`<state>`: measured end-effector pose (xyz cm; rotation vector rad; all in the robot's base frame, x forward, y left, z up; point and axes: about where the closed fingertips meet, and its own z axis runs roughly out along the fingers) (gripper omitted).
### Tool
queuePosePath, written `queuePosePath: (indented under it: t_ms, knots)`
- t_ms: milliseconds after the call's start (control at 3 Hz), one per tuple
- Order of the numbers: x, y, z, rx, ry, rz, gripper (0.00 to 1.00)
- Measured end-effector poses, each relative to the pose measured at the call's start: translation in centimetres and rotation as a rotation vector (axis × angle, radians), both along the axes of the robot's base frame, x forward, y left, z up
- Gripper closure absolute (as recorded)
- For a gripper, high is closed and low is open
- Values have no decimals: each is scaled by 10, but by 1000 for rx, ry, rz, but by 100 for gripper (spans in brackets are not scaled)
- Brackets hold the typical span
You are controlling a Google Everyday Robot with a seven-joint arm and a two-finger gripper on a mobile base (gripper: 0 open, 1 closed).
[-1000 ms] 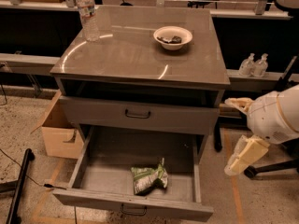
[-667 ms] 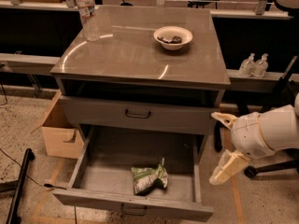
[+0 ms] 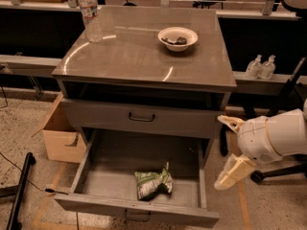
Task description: Pick green jalapeno chip bag from middle drawer and place on counter
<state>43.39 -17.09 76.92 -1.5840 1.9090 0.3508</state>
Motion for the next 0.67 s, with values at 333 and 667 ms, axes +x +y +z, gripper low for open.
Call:
queuePosePath:
  t_ms: [333,667]
  knots:
    - [1,9,-43,75,27,-51,0]
    - [16,21,-89,109,34,-63,0]
